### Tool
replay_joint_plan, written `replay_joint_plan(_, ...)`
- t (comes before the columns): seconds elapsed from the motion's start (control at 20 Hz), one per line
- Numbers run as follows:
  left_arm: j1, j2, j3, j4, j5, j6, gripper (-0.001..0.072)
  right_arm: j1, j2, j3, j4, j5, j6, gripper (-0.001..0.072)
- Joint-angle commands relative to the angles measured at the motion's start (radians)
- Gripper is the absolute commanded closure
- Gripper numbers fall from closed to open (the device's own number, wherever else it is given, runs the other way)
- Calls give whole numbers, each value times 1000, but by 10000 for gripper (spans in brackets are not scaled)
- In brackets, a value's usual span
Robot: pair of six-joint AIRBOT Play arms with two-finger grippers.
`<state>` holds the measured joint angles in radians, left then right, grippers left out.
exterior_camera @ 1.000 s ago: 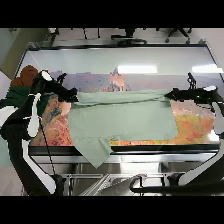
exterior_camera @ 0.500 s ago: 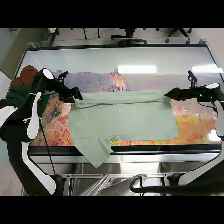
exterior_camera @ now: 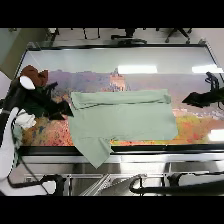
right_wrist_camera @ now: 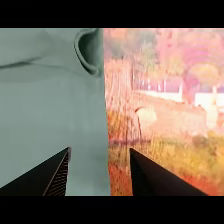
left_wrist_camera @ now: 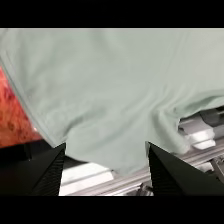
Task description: Fold the shirts.
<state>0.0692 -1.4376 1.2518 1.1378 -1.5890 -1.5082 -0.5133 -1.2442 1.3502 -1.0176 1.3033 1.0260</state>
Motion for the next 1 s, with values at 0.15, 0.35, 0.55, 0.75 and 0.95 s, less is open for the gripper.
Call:
replay_joint_plan(0.15, 10, 505, -785, -93, 230, -12, 160, -29, 82, -239, 36, -47, 21, 269)
replay_joint_plan(0.35, 10, 625, -1009, -256, 457, -3, 161, -29, 71, -246, 88, -50, 18, 269)
replay_joint_plan(0.55, 10, 646, -1092, -365, 691, 63, 161, -29, 71, -246, 88, -50, 14, 269)
replay_joint_plan(0.75, 10, 646, -1088, -481, 823, 160, 161, -29, 71, -246, 88, -50, 6, 269)
replay_joint_plan(0.95, 10, 645, -1087, -510, 830, 201, 162, -29, 71, -246, 88, -47, 7, 269)
